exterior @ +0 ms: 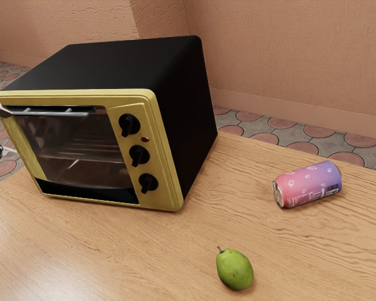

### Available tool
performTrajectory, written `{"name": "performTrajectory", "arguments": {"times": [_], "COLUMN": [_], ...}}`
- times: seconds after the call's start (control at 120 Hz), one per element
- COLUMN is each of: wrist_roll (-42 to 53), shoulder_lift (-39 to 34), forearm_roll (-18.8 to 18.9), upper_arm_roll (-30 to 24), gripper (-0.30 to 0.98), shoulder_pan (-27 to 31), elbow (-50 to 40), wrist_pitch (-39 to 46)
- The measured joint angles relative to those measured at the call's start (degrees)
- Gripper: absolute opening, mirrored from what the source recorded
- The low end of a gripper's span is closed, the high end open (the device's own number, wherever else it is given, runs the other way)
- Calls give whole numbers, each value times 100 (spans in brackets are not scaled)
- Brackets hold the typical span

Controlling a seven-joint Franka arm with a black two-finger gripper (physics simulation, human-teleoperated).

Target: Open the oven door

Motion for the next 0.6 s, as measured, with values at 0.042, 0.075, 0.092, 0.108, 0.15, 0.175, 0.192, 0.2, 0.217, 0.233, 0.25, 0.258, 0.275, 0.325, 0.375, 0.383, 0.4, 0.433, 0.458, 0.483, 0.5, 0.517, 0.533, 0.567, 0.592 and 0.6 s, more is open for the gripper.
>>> {"name": "performTrajectory", "arguments": {"times": [0.042,0.075,0.092,0.108,0.15,0.175,0.192,0.2,0.217,0.233,0.25,0.258,0.275,0.325,0.375,0.383,0.4,0.433,0.458,0.483,0.5,0.517,0.533,0.567,0.592,0.6], "wrist_roll": [206,351,418,483,638,723,778,804,857,908,957,981,1029,1164,1289,1309,1348,1423,1476,1528,1560,1592,1623,1683,1726,1740], "shoulder_lift": [144,308,400,486,634,747,825,861,930,981,1021,1040,1076,1156,1213,1223,1241,1281,1313,1345,1377,1402,1428,1463,1480,1484], "forearm_roll": [-19,-66,-88,-107,-147,-187,-219,-235,-270,-303,-337,-354,-384,-459,-509,-515,-526,-546,-557,-567,-572,-577,-581,-599,-613,-617], "upper_arm_roll": [75,107,117,126,141,149,152,154,156,158,159,159,160,161,182,188,197,210,217,221,224,226,228,230,231,231], "gripper": [69,69,69,69,69,69,69,69,69,69,69,69,69,69,69,69,69,69,69,69,69,69,69,69,69,69], "shoulder_pan": [-74,-104,-113,-119,-130,-133,-134,-135,-134,-133,-134,-135,-136,-133,-134,-135,-136,-137,-137,-137,-137,-138,-138,-138,-138,-138], "elbow": [40,116,175,233,341,466,557,600,684,756,812,839,887,975,996,997,996,994,993,992,997,1000,1005,1014,1017,1017], "wrist_pitch": [83,135,153,169,203,210,203,198,182,163,145,134,110,43,-12,-19,-34,-60,-76,-91,-99,-107,-114,-128,-136,-139]}}
